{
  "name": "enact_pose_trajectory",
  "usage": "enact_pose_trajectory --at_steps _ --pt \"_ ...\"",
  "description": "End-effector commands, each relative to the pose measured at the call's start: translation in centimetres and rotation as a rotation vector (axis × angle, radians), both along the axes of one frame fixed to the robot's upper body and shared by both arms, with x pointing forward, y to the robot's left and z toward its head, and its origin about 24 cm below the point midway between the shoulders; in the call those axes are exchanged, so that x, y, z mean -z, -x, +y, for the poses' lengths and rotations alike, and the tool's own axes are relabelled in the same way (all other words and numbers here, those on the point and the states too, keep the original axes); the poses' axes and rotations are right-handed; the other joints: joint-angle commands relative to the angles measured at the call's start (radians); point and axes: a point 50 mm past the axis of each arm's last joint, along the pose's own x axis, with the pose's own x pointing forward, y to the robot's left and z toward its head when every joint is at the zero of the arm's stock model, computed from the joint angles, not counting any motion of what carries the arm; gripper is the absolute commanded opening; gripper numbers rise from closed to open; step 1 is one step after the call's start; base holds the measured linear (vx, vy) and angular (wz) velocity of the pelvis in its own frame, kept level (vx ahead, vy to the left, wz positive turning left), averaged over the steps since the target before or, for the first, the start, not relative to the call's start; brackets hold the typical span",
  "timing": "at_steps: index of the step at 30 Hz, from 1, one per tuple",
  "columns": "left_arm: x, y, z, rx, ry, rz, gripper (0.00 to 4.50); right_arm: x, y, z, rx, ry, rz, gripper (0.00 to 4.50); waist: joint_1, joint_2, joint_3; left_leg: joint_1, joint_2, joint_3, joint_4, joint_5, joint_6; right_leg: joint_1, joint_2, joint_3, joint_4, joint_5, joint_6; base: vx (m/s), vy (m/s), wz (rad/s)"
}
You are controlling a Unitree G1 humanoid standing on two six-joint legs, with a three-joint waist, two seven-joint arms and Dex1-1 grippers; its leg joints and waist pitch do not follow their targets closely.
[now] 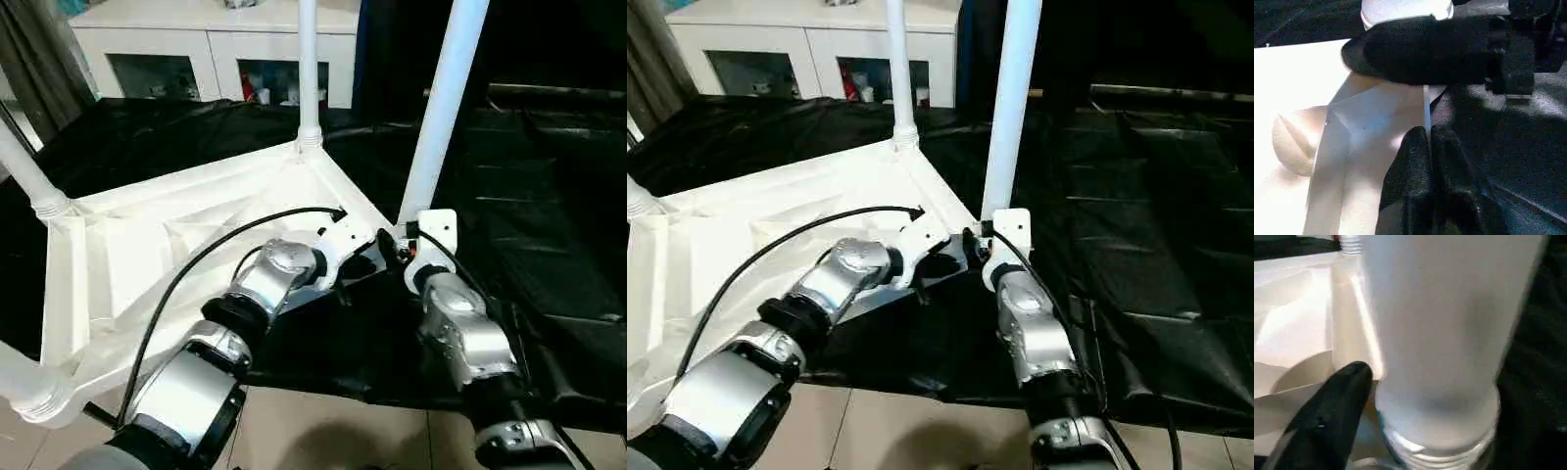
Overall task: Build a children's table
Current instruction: Rotate leg to tighten
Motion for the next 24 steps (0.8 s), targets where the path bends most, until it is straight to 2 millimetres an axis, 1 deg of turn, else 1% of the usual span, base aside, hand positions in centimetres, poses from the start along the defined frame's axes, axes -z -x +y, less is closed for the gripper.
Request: enact_pose_trajectory --at_steps 1,2,3,4,5,6,7,8,9,10,11,12,13,14,15,16,18,19,21,22,23,24 --pt "-0.2 0.2 0.8 0.057 -0.011 -0.017 0.0 -1.0 0.6 -0.6 -0.094 0.004 -0.009 4.02 0.007 -0.018 -0.071 -0.007 0.012 0.001 -0.062 -0.088 0.119 0.069 -0.053 0.049 -0.061 -0.201 -0.196 0.0 0.0 0.0" --pt "-0.2 0.2 0.9 0.062 -0.013 -0.015 0.0 -1.0 0.8 -0.8 -0.108 0.006 -0.005 4.16 0.008 -0.018 -0.07 -0.006 0.011 0.001 -0.062 -0.086 0.125 0.07 -0.051 0.049 -0.06 -0.194 -0.198 0.0 0.0 0.0" --pt "-0.1 0.4 1.5 0.099 -0.01 -0.016 0.0 -1.1 1.3 -1.3 -0.183 0.024 0.021 4.25 0.008 -0.014 -0.071 -0.009 0.014 0.0 -0.061 -0.076 0.133 0.071 -0.054 0.051 -0.057 -0.177 -0.202 0.0 0.0 0.0" --pt "-0.1 0.5 1.8 0.126 -0.007 -0.018 0.0 -1.1 1.7 -1.6 -0.233 0.033 0.041 4.3 0.01 -0.018 -0.072 -0.007 0.013 0.0 -0.06 -0.074 0.144 0.073 -0.051 0.05 -0.056 -0.162 -0.205 0.0 0.0 0.0" --pt "0.0 0.6 2.2 0.127 -0.012 -0.013 0.0 -1.1 2.2 -1.8 -0.293 0.046 0.048 4.3 0.01 -0.018 -0.071 -0.008 0.015 0.0 -0.06 -0.073 0.146 0.073 -0.053 0.051 -0.055 -0.158 -0.207 0.0 0.0 0.0" --pt "0.0 0.6 2.4 0.135 -0.011 -0.014 0.0 -1.1 2.5 -2.0 -0.321 0.053 0.051 4.3 0.01 -0.017 -0.07 -0.008 0.014 0.001 -0.06 -0.089 0.145 0.072 -0.054 0.05 -0.058 -0.174 -0.208 0.0 0.0 0.0" --pt "0.1 1.0 3.2 0.183 0.013 -0.003 0.0 -1.2 3.4 -2.7 -0.429 0.078 0.049 4.3 0.012 -0.012 -0.068 -0.008 0.014 0.001 -0.06 -0.112 0.142 0.072 -0.055 0.049 -0.062 -0.206 -0.203 0.0 0.0 0.0" --pt "0.1 1.1 3.3 0.189 0.017 -0.001 0.0 -1.2 3.5 -2.8 -0.439 0.083 0.047 4.3 0.012 -0.015 -0.066 -0.008 0.015 0.002 -0.062 -0.125 0.139 0.072 -0.055 0.049 -0.067 -0.228 -0.196 0.0 0.0 0.0" --pt "0.0 1.5 3.5 0.239 0.041 0.0 0.0 -1.3 3.8 -3.0 -0.468 0.104 0.043 4.3 0.011 -0.013 -0.066 -0.008 0.015 0.001 -0.064 -0.139 0.122 0.07 -0.056 0.049 -0.069 -0.265 -0.188 0.0 0.0 0.0" --pt "-0.1 1.9 3.7 0.286 0.067 0.015 0.0 -1.5 4.0 -3.2 -0.493 0.105 0.043 4.3 0.009 -0.013 -0.066 -0.007 0.015 0.002 -0.064 -0.144 0.118 0.068 -0.055 0.049 -0.072 -0.274 -0.185 0.0 0.0 0.0" --pt "-0.1 1.9 3.7 0.29 0.068 0.017 0.0 -1.5 4.0 -3.2 -0.494 0.105 0.043 4.3 0.009 -0.015 -0.066 -0.007 0.015 0.001 -0.064 -0.15 0.114 0.069 -0.055 0.049 -0.07 -0.28 -0.184 0.0 0.0 0.0" --pt "-0.1 2.4 4.1 0.344 0.079 0.043 0.0 -1.8 4.2 -3.5 -0.515 0.105 0.042 4.3 0.01 -0.014 -0.067 -0.006 0.018 -0.001 -0.066 -0.15 0.108 0.068 -0.057 0.05 -0.067 -0.28 -0.185 0.0 0.0 0.0" --pt "-0.1 2.8 4.5 0.389 0.076 0.06 0.0 -2.1 4.5 -3.5 -0.548 0.092 0.05 4.3 0.01 -0.012 -0.065 -0.005 0.02 -0.001 -0.067 -0.152 0.108 0.067 -0.056 0.051 -0.068 -0.281 -0.186 0.0 0.0 0.0" --pt "-0.2 3.2 4.9 0.437 0.078 0.088 0.0 -2.5 5.0 -3.6 -0.61 0.085 0.064 4.3 0.009 -0.014 -0.065 -0.005 0.021 0.0 -0.067 -0.152 0.109 0.066 -0.055 0.052 -0.067 -0.277 -0.189 0.0 0.0 0.0" --pt "-0.2 3.3 4.9 0.446 0.082 0.094 0.0 -2.5 5.1 -3.5 -0.625 0.083 0.069 4.3 0.011 -0.013 -0.065 -0.006 0.022 0.0 -0.068 -0.147 0.112 0.067 -0.055 0.053 -0.065 -0.264 -0.194 0.0 0.0 0.0" --pt "-0.2 3.4 4.9 0.46 0.085 0.104 0.0 -2.6 5.3 -3.5 -0.658 0.078 0.076 4.3 0.013 -0.01 -0.065 -0.003 0.024 0.001 -0.067 -0.148 0.112 0.063 -0.055 0.054 -0.064 -0.257 -0.2 0.0 0.0 0.0" --pt "-0.2 3.5 5.0 0.464 0.084 0.107 0.0 -2.6 5.4 -3.4 -0.673 0.075 0.077 4.3 0.018 -0.011 -0.064 0.0 0.022 0.002 -0.067 -0.154 0.102 0.06 -0.055 0.053 -0.066 -0.269 -0.198 0.0 0.0 0.0" --pt "-0.2 3.5 5.0 0.466 0.085 0.111 0.0 -2.6 5.6 -3.3 -0.701 0.068 0.082 4.3 0.021 -0.013 -0.064 0.0 0.022 0.002 -0.067 -0.154 0.097 0.061 -0.056 0.054 -0.066 -0.275 -0.195 0.0 0.0 0.0" --pt "-0.2 3.6 5.1 0.467 0.082 0.11 0.0 -2.6 5.8 -3.2 -0.724 0.063 0.087 4.3 0.026 -0.012 -0.065 0.002 0.024 0.003 -0.067 -0.149 0.093 0.061 -0.057 0.056 -0.065 -0.269 -0.193 0.0 0.0 0.0" --pt "-0.2 3.6 5.1 0.468 0.086 0.113 0.0 -2.3 6.0 -3.1 -0.753 0.082 0.108 4.13 0.026 -0.016 -0.064 -0.002 0.022 0.002 -0.067 -0.139 0.093 0.062 -0.056 0.055 -0.062 -0.261 -0.192 0.0 0.0 0.0" --pt "-0.2 3.6 5.1 0.468 0.086 0.113 0.0 -2.3 6.0 -3.1 -0.753 0.082 0.108 4.03 0.028 -0.015 -0.065 -0.002 0.022 0.002 -0.067 -0.135 0.093 0.063 -0.055 0.055 -0.062 -0.259 -0.191 0.0 0.0 0.0" --pt "-0.2 3.6 5.3 0.462 0.071 0.104 0.0 -2.1 6.1 -3.2 -0.757 0.091 0.124 4.03 0.028 -0.015 -0.066 -0.003 0.023 0.001 -0.066 -0.128 0.092 0.064 -0.056 0.055 -0.061 -0.254 -0.19 0.0 0.0 0.0"
